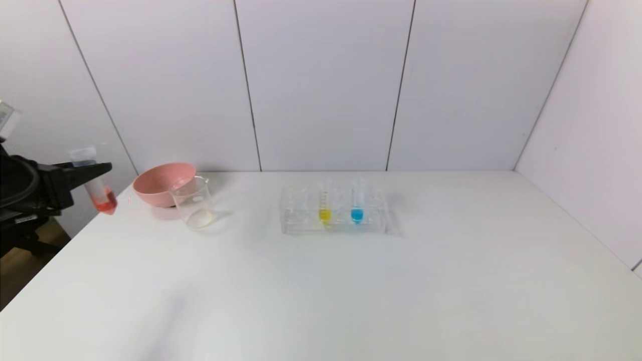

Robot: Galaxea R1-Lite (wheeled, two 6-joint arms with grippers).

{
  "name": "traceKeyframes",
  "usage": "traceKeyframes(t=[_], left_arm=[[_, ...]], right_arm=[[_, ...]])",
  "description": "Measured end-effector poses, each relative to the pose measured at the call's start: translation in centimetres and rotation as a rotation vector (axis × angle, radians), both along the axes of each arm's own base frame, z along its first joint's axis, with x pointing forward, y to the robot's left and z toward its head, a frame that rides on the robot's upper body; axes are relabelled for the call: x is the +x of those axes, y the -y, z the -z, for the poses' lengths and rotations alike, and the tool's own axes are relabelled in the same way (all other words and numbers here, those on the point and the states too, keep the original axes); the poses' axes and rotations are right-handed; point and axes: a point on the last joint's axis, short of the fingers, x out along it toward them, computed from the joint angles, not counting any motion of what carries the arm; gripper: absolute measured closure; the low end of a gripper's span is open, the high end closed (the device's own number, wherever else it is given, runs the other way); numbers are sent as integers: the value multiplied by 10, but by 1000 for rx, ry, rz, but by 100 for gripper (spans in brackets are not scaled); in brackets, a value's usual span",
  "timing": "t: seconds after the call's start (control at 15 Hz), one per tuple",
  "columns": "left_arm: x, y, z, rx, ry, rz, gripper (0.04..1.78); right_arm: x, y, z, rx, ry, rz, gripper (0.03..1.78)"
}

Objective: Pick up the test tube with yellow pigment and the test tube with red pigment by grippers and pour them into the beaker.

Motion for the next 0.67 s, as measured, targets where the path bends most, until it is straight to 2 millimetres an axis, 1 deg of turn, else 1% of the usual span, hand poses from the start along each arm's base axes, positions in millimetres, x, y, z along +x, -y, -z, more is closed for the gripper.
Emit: traceKeyframes(t=[0.07, 0.13, 0.27, 0.33, 0.47, 0.67], left_arm=[[-2, -12, 4, 25, -2, 12, 137], [-1, -20, 7, 55, -9, 22, 137], [9, -30, 12, 113, -27, 29, 137], [18, -34, 12, 132, -41, 39, 137], [35, -36, 3, 137, -65, 67, 137], [66, -34, -10, 166, -124, 134, 137]], right_arm=[[0, 0, 0, 0, 0, 0, 10], [0, 0, 0, 0, 0, 0, 10], [0, 0, 0, 0, 0, 0, 10], [0, 0, 0, 0, 0, 0, 10], [0, 0, 0, 0, 0, 0, 10], [0, 0, 0, 0, 0, 0, 10]])
